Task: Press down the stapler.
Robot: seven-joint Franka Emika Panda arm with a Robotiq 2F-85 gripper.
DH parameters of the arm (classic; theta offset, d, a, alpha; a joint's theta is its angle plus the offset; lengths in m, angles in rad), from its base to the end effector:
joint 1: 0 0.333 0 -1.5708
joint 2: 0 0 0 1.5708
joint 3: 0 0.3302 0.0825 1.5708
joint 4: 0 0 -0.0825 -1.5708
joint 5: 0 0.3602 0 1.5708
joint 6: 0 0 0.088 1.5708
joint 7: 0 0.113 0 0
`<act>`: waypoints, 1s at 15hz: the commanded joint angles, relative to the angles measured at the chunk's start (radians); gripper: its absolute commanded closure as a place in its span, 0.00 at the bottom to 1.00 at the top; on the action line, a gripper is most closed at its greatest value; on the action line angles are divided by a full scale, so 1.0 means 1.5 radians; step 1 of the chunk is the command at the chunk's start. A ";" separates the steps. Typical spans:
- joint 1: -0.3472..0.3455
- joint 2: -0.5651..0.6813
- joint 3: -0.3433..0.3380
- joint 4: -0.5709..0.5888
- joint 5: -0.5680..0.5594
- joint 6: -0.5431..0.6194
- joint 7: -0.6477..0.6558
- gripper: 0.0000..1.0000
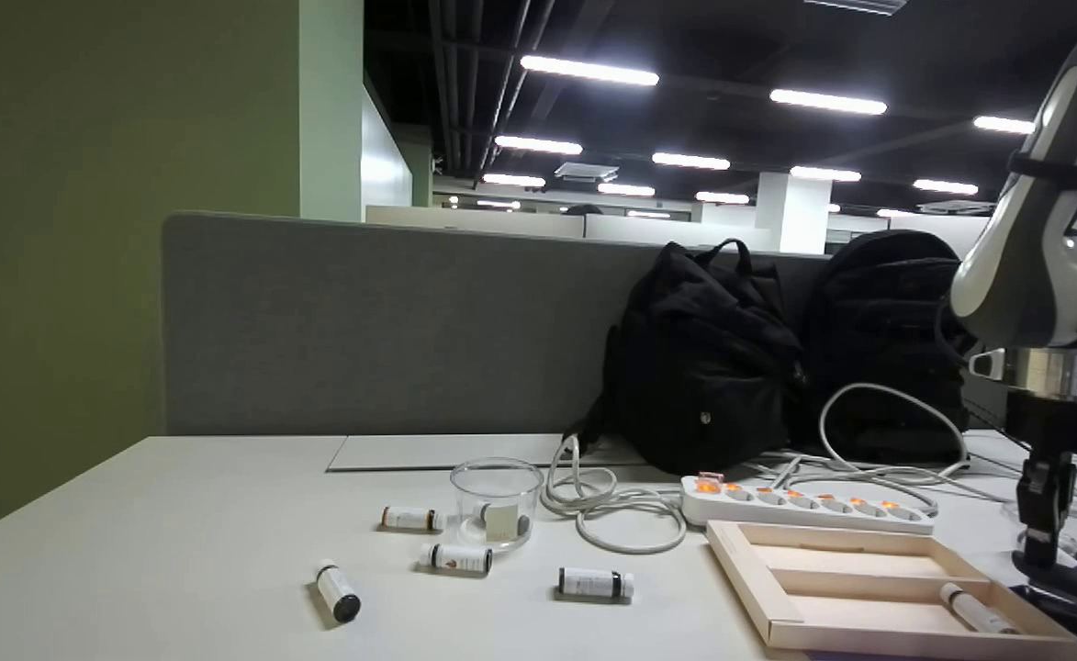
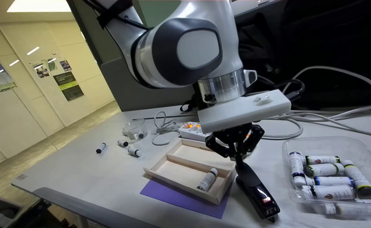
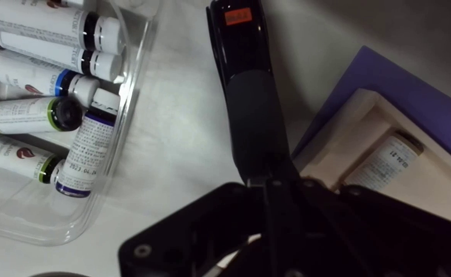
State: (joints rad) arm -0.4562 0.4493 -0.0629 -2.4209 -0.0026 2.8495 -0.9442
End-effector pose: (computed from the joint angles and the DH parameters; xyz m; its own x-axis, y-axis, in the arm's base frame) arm 0.4155 -0.2394 0.1553 0.9069 0.4198 -0.0344 0.4201 -0.9075 0.0002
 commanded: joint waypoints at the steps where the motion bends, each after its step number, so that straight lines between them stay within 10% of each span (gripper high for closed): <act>1: -0.025 0.024 0.015 0.022 0.001 -0.002 -0.013 1.00; 15: -0.048 0.110 0.012 0.160 0.058 -0.204 -0.036 1.00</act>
State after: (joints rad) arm -0.5359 0.5360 -0.0114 -2.2450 0.0813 2.5877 -0.9943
